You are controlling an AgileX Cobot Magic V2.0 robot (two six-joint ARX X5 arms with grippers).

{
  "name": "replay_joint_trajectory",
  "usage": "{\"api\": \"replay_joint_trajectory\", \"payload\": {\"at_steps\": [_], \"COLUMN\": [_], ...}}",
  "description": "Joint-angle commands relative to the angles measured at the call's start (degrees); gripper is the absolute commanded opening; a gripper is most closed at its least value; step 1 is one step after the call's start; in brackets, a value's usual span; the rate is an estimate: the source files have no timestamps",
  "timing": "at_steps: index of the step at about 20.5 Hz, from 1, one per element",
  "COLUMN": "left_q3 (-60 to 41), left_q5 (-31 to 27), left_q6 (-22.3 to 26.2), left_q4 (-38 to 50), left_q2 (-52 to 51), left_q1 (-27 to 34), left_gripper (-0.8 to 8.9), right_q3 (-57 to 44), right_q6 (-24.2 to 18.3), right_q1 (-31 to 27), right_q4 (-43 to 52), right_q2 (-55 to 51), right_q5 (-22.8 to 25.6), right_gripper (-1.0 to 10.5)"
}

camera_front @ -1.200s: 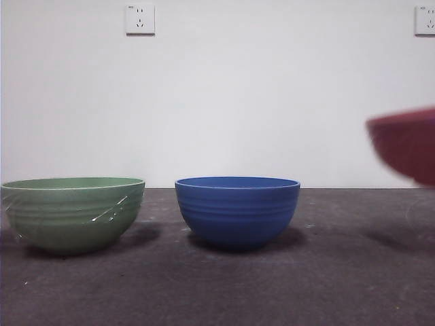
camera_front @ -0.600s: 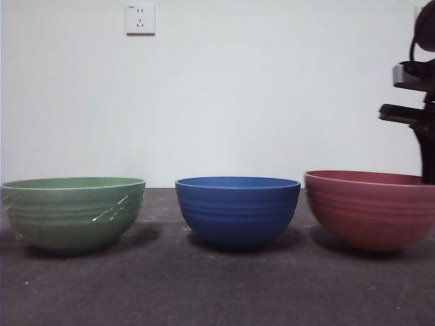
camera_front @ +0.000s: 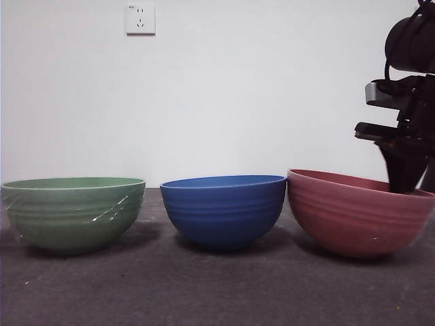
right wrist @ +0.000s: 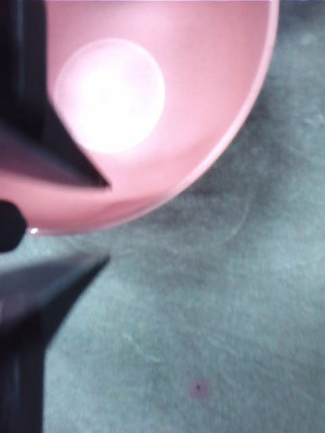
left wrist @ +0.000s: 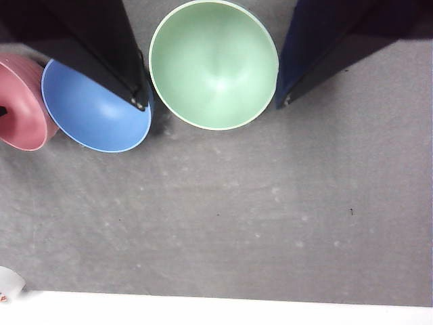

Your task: Pick up the green bowl on the top,put the green bowl on the left,pick up the red bowl in the middle,put the red bowl on the right

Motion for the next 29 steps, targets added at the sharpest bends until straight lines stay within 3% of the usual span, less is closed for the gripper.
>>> {"api": "replay_joint_trajectory", "payload": {"at_steps": [1, 8, 9, 10, 12, 15, 21, 24, 29], "left_q3": [-0.2, -0.2, -0.2, -0.2, -0.3, -2.5, -21.0, -24.6, -24.5], "left_q5": [0.0, -0.2, -0.1, -0.2, -0.5, -5.1, -3.8, -3.0, -3.1], "left_q6": [0.4, 0.8, 1.5, 2.5, 3.5, 5.1, 4.3, 2.7, 0.8], "left_q4": [0.3, 4.9, 5.9, 6.9, 8.6, 9.2, 20.7, 22.3, 16.5], "left_q2": [-0.2, -0.2, -0.2, -0.2, -0.2, -0.7, -9.9, -11.6, -11.3], "left_q1": [0.0, 0.0, 0.0, 0.0, 0.0, 0.0, 0.0, 0.0, 0.0], "left_gripper": [3.14, 2.86, 1.78, 0.05, -0.08, -0.08, -0.08, -0.06, -0.03], "right_q3": [0.1, 0.2, 0.2, 0.2, 0.2, -3.0, -18.1, -19.6, -19.6], "right_q6": [0.4, 1.7, 1.6, 1.6, 1.3, 0.3, 1.0, 1.3, 0.5], "right_q1": [0.1, 1.9, 2.3, 2.6, 3.2, 3.2, 3.2, 3.2, 3.2], "right_q4": [0.4, 5.5, 6.4, 7.2, 7.4, 9.9, 18.3, 16.5, 14.8], "right_q2": [-1.5, -21.7, -24.5, -27.6, -33.2, -42.5, -62.4, -65.1, -64.9], "right_q5": [0.0, -0.7, -0.7, -0.7, -0.5, -0.2, 0.0, 0.2, 4.4], "right_gripper": [2.9, 2.8, 2.5, 1.6, -0.2, -0.2, -0.2, -0.2, 0.0]}}
